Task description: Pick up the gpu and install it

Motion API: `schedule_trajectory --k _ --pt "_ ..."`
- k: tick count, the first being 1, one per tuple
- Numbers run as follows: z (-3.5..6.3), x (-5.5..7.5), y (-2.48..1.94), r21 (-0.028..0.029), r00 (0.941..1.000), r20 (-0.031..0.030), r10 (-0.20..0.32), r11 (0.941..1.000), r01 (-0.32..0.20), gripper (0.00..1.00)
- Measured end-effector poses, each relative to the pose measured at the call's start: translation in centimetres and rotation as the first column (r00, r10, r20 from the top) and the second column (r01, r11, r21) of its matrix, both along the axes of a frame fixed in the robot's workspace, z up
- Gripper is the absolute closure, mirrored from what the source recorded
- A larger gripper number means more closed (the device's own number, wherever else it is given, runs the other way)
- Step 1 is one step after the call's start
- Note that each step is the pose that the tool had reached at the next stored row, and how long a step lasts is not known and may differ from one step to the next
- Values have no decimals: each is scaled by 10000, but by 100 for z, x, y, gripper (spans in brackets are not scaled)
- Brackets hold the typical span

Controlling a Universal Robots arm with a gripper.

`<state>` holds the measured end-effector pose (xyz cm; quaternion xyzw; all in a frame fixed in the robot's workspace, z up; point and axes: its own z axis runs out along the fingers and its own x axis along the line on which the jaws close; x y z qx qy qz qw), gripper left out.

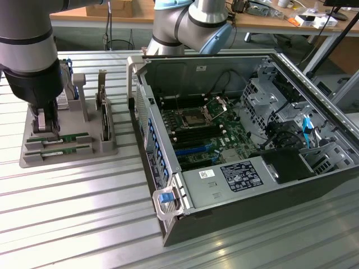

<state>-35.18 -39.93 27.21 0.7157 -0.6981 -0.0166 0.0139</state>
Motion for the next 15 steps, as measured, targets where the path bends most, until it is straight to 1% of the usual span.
schedule_trajectory --k 1,2,15 --pt "-3 0 0 0 9992 0 393 9992 -393 70" --pt "-6 0 0 0 9969 -1 784 9969 -784 70" --pt "-25 0 0 13 9967 1 815 9967 -815 70"
